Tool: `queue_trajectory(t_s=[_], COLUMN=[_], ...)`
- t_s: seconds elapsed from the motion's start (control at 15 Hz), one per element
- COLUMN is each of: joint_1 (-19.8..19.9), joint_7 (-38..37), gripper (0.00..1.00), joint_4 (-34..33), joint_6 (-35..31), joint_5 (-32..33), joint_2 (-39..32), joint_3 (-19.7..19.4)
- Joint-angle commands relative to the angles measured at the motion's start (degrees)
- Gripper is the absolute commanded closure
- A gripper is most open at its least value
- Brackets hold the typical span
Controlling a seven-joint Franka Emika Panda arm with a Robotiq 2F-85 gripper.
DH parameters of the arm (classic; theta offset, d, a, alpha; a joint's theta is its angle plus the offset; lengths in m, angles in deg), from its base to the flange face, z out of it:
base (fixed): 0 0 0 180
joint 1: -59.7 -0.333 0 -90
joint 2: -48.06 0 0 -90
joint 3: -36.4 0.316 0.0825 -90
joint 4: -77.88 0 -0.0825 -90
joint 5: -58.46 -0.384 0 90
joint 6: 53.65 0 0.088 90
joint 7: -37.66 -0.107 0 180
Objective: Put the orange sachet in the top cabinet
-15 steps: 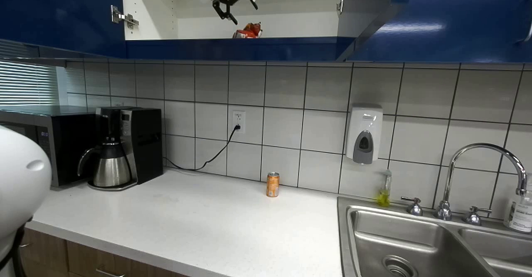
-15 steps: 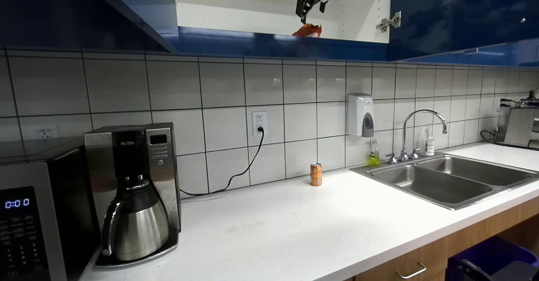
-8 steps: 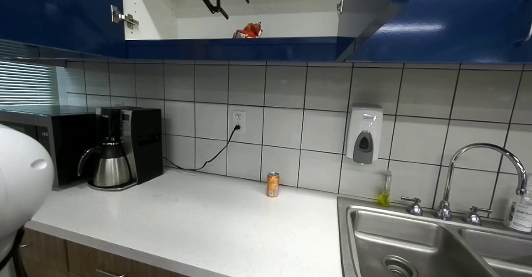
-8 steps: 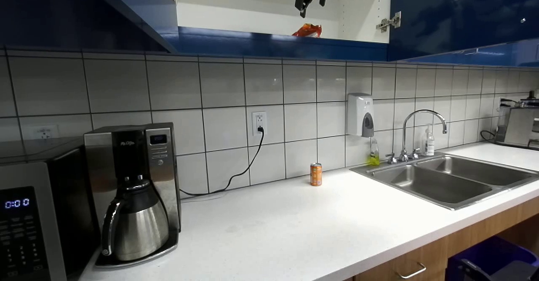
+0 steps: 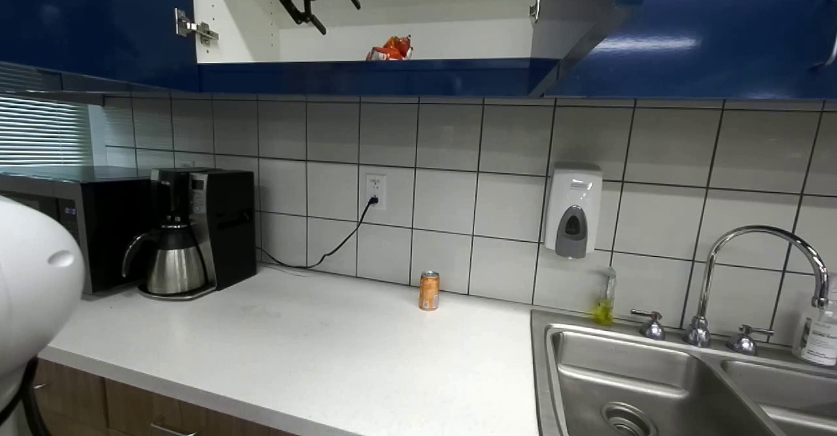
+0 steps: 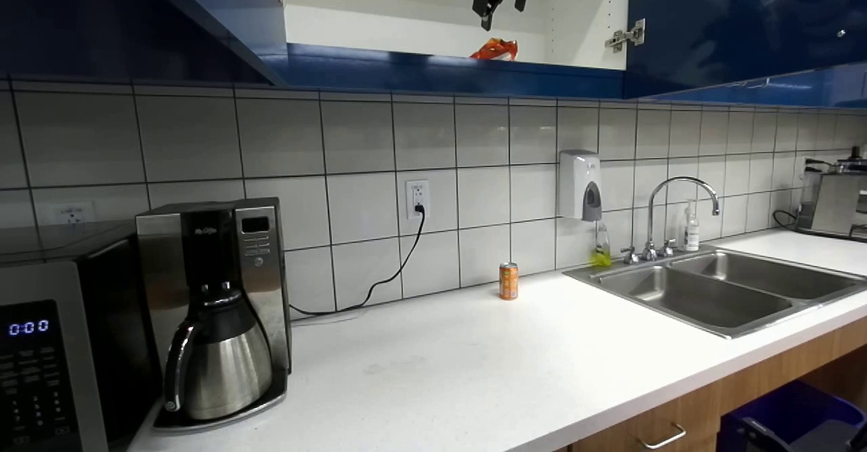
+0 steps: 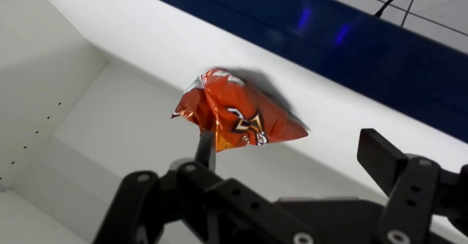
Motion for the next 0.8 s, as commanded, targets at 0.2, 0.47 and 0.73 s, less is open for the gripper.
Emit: queue_trajectory(t_s=[0.2,0.47,0.73], joint_1=[1.62,1.19,0.05], joint_7=[-4.47,-3.09,-1.74], gripper=[0.00,0.00,0.00], joint_4=[16.27,23.34,31.26], joint_6=[1.61,3.99,6.15], joint_5=[-2.98,-9.09,-17.13], joint_2=[11.64,15.61,18.28], joint_3=[2.95,2.73,1.54])
